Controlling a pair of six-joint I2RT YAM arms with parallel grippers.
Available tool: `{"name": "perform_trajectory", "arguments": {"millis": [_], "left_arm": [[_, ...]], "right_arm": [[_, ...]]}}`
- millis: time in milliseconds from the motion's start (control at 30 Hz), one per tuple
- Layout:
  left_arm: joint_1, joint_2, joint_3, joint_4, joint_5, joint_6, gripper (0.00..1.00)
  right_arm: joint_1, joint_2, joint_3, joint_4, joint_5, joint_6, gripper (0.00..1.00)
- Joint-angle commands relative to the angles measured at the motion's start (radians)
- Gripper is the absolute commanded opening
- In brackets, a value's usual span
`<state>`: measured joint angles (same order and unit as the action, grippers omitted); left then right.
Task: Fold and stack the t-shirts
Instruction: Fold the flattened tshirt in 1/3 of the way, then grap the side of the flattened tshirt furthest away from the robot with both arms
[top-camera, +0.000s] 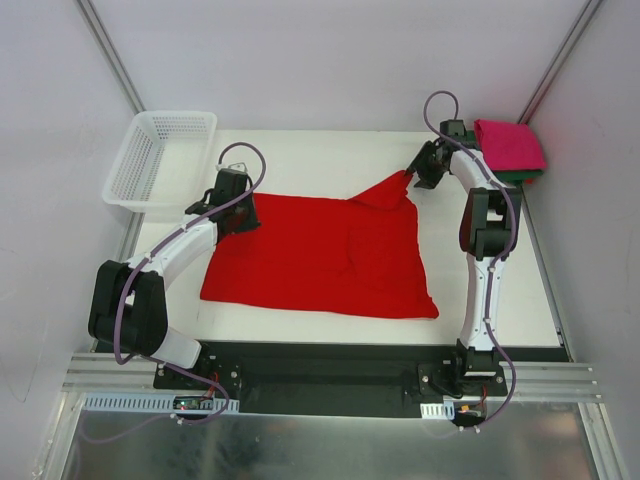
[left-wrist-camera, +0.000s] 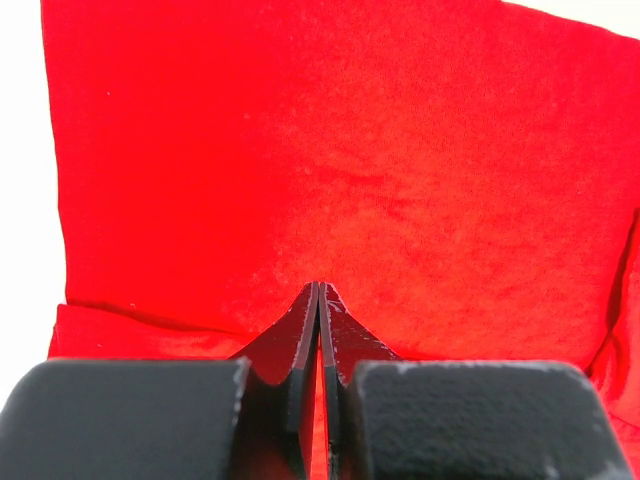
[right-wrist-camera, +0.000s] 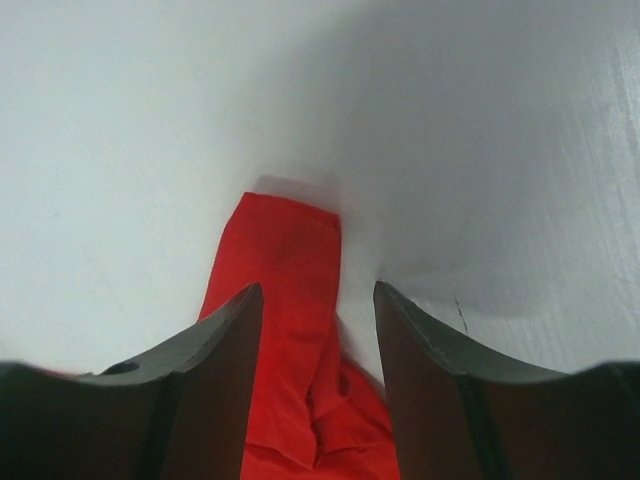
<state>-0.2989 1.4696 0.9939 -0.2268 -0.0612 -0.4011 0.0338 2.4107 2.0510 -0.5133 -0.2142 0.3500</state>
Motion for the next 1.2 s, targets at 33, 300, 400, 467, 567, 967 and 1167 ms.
{"name": "perform_trajectory", "arguments": {"millis": [33, 300, 400, 467, 567, 967, 1167], "left_arm": [[0.012, -0.037, -0.012, -0.017, -0.015, 0.024, 0.0], [0.015, -0.045, -0.015, -0.026, -0.025, 0.028, 0.01], [0.02, -0.048, -0.015, -0.029, -0.031, 0.03, 0.0], [0.02, -0.048, -0.015, -0.031, -0.034, 0.03, 0.0], [0.021, -0.045, -0.015, -0.032, -0.037, 0.03, 0.0], [0.023, -0.035, -0.017, -0.034, -0.04, 0.024, 0.0], [0.023, -0.035, -0.024, -0.034, -0.042, 0.025, 0.0]], "right_arm": [[-0.011, -0.004, 0.034, 0.022, -0.028, 0.027, 0.52], [-0.029, 0.044, 0.07, 0.025, -0.05, 0.049, 0.53], [-0.031, 0.06, 0.09, 0.027, -0.054, 0.055, 0.54], [-0.031, 0.073, 0.103, 0.03, -0.057, 0.06, 0.54], [-0.031, 0.093, 0.121, 0.033, -0.063, 0.064, 0.55], [-0.031, 0.119, 0.11, 0.053, -0.12, 0.072, 0.49], [-0.031, 0.119, 0.092, 0.056, -0.126, 0.064, 0.26]]}}
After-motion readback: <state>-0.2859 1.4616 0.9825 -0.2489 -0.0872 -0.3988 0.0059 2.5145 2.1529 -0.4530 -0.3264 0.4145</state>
